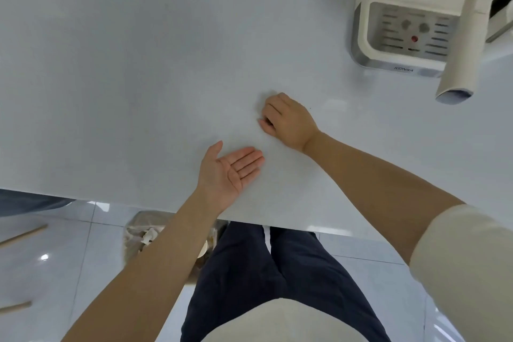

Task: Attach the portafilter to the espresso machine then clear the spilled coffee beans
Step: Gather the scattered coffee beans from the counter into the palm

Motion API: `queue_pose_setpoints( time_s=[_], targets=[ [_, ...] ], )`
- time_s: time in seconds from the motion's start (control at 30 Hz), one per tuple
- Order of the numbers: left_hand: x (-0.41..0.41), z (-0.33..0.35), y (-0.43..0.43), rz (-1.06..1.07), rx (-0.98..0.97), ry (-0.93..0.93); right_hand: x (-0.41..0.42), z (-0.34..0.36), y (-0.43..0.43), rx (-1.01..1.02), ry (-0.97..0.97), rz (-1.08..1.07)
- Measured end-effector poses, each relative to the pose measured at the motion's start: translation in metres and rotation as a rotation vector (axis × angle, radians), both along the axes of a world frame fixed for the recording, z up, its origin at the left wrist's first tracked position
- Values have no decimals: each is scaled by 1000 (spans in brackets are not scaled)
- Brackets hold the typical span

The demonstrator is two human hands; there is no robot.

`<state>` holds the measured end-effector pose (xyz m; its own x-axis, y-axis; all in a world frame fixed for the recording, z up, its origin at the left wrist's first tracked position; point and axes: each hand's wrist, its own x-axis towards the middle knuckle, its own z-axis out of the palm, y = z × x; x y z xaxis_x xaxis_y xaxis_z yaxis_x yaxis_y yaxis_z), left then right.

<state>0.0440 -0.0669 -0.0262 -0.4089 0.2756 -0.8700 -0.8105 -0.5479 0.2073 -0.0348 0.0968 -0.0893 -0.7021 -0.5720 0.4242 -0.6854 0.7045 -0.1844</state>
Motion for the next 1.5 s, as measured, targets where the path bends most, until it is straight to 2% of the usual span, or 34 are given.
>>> queue_pose_setpoints(
  time_s=[0.23, 0.6, 0.83, 1.17, 1.4, 1.5],
  targets=[
    [-12, 3, 8, -11, 29, -7, 3, -4, -1, 75, 87, -177],
    [-15, 3, 4, -23, 26, 1, -1, -5, -3, 95, 185, -156],
    [-13, 2, 5, -33, 25, 11, -1, -1, -5, 105, 130, -173],
    [-14, 2, 27, -64, 106, 57, 21, 36, -17, -201, -3, -205],
    [-9, 9, 50, -67, 174, 129, 58, 47, -30, -255, -103, -175],
    [-5, 12, 56, -50, 233, 144, 64, 56, -31, -251, -74, -193]
  ],
)
